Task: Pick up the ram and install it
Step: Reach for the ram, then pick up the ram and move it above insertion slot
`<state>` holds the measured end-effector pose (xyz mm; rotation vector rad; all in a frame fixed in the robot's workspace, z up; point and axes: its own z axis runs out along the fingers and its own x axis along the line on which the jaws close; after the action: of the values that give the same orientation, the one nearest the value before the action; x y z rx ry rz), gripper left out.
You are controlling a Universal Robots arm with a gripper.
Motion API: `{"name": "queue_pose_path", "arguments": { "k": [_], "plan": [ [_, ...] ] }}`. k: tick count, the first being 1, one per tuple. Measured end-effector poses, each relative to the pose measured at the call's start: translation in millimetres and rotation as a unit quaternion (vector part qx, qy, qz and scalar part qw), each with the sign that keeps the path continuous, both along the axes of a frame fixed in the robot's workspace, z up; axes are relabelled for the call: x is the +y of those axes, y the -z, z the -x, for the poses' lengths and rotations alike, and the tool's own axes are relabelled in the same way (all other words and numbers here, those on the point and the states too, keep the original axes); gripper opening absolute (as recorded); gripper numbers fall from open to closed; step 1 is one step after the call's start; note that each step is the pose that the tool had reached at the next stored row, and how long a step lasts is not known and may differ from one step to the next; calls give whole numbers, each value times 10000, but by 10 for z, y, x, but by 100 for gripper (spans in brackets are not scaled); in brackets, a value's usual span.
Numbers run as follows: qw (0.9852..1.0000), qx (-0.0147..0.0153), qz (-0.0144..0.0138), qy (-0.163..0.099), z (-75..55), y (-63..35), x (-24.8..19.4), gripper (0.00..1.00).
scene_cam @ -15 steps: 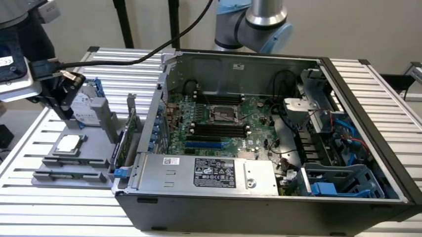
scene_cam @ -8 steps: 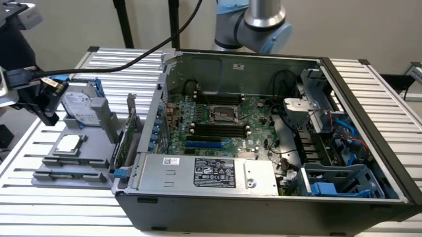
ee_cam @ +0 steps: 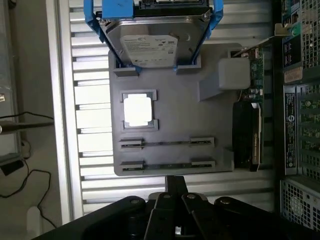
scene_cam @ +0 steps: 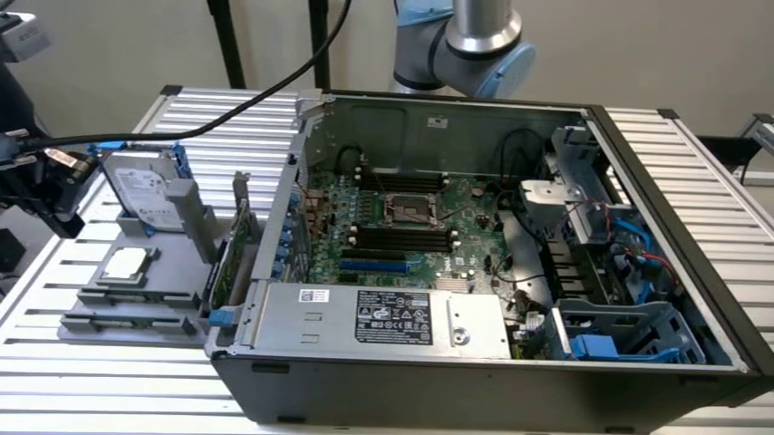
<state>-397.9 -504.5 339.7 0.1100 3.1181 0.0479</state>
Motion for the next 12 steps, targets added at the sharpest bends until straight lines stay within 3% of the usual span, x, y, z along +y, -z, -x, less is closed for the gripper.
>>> {"name": "queue_pose_path", "arguments": {
  "k": [12],
  "plan": [
    [10000, -1, 6, 0, 1, 1, 0, 11]
  ]
}}
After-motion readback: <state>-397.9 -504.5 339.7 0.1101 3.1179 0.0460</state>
